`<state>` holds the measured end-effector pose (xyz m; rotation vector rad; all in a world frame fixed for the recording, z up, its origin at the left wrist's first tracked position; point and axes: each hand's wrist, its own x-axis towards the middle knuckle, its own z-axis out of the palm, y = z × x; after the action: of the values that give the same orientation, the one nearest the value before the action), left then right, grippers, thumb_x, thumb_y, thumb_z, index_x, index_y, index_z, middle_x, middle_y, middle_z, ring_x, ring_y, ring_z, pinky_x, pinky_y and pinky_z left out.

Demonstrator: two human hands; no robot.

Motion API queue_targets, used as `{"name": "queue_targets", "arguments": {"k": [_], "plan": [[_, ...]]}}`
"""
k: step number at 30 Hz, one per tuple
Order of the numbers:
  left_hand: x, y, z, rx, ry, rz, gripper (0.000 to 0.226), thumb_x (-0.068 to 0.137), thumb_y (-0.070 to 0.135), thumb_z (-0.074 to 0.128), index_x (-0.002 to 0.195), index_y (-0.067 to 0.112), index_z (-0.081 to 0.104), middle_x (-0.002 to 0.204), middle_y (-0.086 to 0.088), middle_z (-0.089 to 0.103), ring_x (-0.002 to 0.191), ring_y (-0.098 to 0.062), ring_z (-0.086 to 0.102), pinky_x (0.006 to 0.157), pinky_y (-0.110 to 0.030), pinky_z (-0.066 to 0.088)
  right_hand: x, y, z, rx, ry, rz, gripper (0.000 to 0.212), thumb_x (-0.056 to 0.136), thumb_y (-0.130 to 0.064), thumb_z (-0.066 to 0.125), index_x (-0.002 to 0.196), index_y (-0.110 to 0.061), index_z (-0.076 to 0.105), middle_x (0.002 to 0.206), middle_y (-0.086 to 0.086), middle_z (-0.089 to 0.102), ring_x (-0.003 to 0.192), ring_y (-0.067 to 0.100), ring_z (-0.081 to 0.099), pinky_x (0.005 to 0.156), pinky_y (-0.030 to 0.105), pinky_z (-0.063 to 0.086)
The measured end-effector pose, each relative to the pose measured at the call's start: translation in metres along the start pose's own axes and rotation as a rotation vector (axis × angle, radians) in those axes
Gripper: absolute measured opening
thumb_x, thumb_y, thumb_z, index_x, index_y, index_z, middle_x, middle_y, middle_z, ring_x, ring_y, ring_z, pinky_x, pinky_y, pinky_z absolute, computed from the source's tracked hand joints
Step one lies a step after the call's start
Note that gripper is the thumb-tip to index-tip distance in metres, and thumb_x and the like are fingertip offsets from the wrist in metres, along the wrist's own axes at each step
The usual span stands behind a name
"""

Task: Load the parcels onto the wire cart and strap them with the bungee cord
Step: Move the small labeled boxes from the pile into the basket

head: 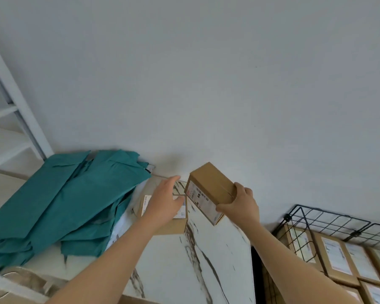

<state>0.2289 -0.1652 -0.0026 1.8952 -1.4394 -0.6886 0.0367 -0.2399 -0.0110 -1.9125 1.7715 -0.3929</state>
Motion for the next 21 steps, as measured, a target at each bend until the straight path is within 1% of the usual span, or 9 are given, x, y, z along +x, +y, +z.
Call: {"name": "queue_targets", "arguments": {"k": [3, 6, 9, 10, 11, 13, 16, 18, 21], "plan": [[-0.017, 0.007, 0.020, -0.111, -0.012, -0.019, 0.057, 0.092, 0.017, 0.055, 0.143, 0.023, 0.030, 0.143, -0.001, 0.037, 0.130, -0.016, 0.038, 0.095, -0.023, 0.031, -0.028, 0.019, -0.010, 0.199, 0.024, 0.152, 0.085, 0.071, -0.033, 0.074, 0.142, -0.017, 0.031, 0.121, 0.001, 0.045, 0.090, 0.014, 0.049, 0.055, 0.020, 0.036], [-0.033, 0.015, 0.040, -0.193, -0.065, -0.070, 0.060, 0.091, 0.019, 0.057, 0.144, 0.021, 0.029, 0.143, -0.004, 0.038, 0.131, -0.017, 0.038, 0.100, -0.028, 0.032, -0.054, 0.043, -0.015, 0.566, -0.005, 0.360, 0.080, 0.070, -0.030, 0.078, 0.138, -0.012, 0.040, 0.109, 0.003, 0.056, 0.086, 0.017, 0.054, 0.062, 0.023, 0.044], [-0.046, 0.025, 0.059, -0.313, -0.175, -0.163, 0.065, 0.091, 0.024, 0.057, 0.147, 0.019, 0.022, 0.149, -0.008, 0.032, 0.134, -0.020, 0.035, 0.106, -0.037, 0.035, -0.079, 0.066, -0.024, 0.782, -0.073, 0.471, 0.063, 0.067, -0.026, 0.079, 0.121, -0.003, 0.056, 0.084, 0.008, 0.062, 0.055, 0.013, 0.049, 0.048, 0.022, 0.044], [-0.049, 0.029, 0.064, -0.324, -0.207, -0.189, 0.068, 0.091, 0.027, 0.057, 0.147, 0.019, 0.020, 0.150, -0.008, 0.030, 0.135, -0.022, 0.034, 0.107, -0.038, 0.035, -0.086, 0.070, -0.029, 0.816, -0.091, 0.492, 0.055, 0.069, -0.024, 0.078, 0.116, -0.003, 0.059, 0.080, 0.008, 0.061, 0.053, 0.012, 0.049, 0.051, 0.025, 0.050], [-0.050, 0.033, 0.069, -0.323, -0.236, -0.210, 0.070, 0.092, 0.030, 0.057, 0.148, 0.019, 0.018, 0.151, -0.008, 0.029, 0.136, -0.023, 0.034, 0.108, -0.039, 0.034, -0.092, 0.075, -0.034, 0.834, -0.114, 0.506, 0.046, 0.073, -0.022, 0.077, 0.111, -0.004, 0.060, 0.080, 0.008, 0.062, 0.059, 0.014, 0.051, 0.064, 0.033, 0.057], [-0.050, 0.043, 0.079, -0.319, -0.284, -0.237, 0.073, 0.091, 0.035, 0.056, 0.149, 0.019, 0.014, 0.151, -0.009, 0.029, 0.136, -0.026, 0.034, 0.109, -0.042, 0.034, -0.103, 0.086, -0.045, 0.860, -0.171, 0.518, 0.031, 0.078, -0.018, 0.074, 0.104, -0.008, 0.059, 0.085, 0.009, 0.062, 0.075, 0.021, 0.053, 0.095, 0.046, 0.051], [-0.049, 0.064, 0.098, -0.381, -0.363, -0.263, 0.066, 0.092, 0.035, 0.055, 0.145, 0.021, 0.019, 0.144, -0.007, 0.041, 0.125, -0.024, 0.043, 0.096, -0.038, 0.043, -0.115, 0.102, -0.064, 0.855, -0.241, 0.497, 0.037, 0.080, -0.020, 0.072, 0.113, -0.014, 0.057, 0.096, 0.010, 0.064, 0.084, 0.021, 0.061, 0.080, 0.033, 0.055], [-0.049, 0.080, 0.114, -0.414, -0.416, -0.252, 0.043, 0.092, 0.032, 0.054, 0.129, 0.024, 0.032, 0.130, -0.003, 0.051, 0.113, -0.020, 0.049, 0.089, -0.038, 0.047, -0.120, 0.117, -0.075, 0.843, -0.283, 0.492, 0.043, 0.081, -0.022, 0.071, 0.120, -0.016, 0.055, 0.102, 0.010, 0.065, 0.086, 0.019, 0.062, 0.075, 0.028, 0.055], [-0.049, 0.104, 0.144, -0.439, -0.466, -0.234, 0.035, 0.092, 0.031, 0.056, 0.121, 0.023, 0.038, 0.118, 0.001, 0.057, 0.103, -0.018, 0.055, 0.084, -0.039, 0.050, -0.122, 0.150, -0.091, 0.770, -0.339, 0.478, 0.058, 0.080, -0.025, 0.072, 0.132, -0.021, 0.047, 0.111, 0.007, 0.063, 0.096, 0.019, 0.059, 0.097, 0.036, 0.048]]}}
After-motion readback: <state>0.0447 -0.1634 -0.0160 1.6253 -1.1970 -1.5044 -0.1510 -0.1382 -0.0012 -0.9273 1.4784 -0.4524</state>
